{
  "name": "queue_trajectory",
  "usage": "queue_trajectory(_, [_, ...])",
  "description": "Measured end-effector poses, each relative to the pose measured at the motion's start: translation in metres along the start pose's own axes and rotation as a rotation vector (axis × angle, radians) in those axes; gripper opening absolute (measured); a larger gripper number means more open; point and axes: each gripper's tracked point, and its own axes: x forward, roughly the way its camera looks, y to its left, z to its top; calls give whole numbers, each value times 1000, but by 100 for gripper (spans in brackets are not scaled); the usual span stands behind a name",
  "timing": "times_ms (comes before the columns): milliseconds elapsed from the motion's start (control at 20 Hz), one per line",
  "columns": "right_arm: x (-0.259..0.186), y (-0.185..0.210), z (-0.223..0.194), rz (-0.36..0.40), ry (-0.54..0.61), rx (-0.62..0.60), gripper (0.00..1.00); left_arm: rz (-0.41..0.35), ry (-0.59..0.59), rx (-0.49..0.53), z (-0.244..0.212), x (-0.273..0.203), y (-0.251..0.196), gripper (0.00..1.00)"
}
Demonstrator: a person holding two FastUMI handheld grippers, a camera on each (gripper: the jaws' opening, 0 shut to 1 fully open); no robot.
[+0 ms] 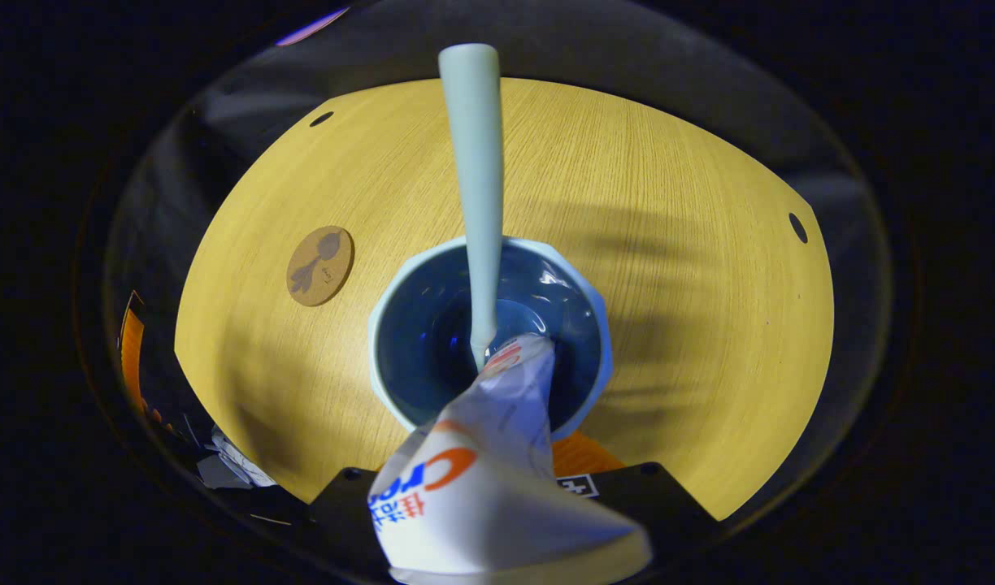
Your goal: Put the toothbrush and toothpaste on the desktop into the cup, then pick up the cup and place it on the coaster on the desktop.
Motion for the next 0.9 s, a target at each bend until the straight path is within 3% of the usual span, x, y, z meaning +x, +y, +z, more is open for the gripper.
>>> queue_trajectory(400, [-7, 31, 20, 59, -35, -2, 27, 9, 23, -17, -6, 7, 14, 95])
queue_trajectory(900, [-6, 109, 55, 114, -48, -88, 27, 52, 43, -48, -16, 9, 50, 95])
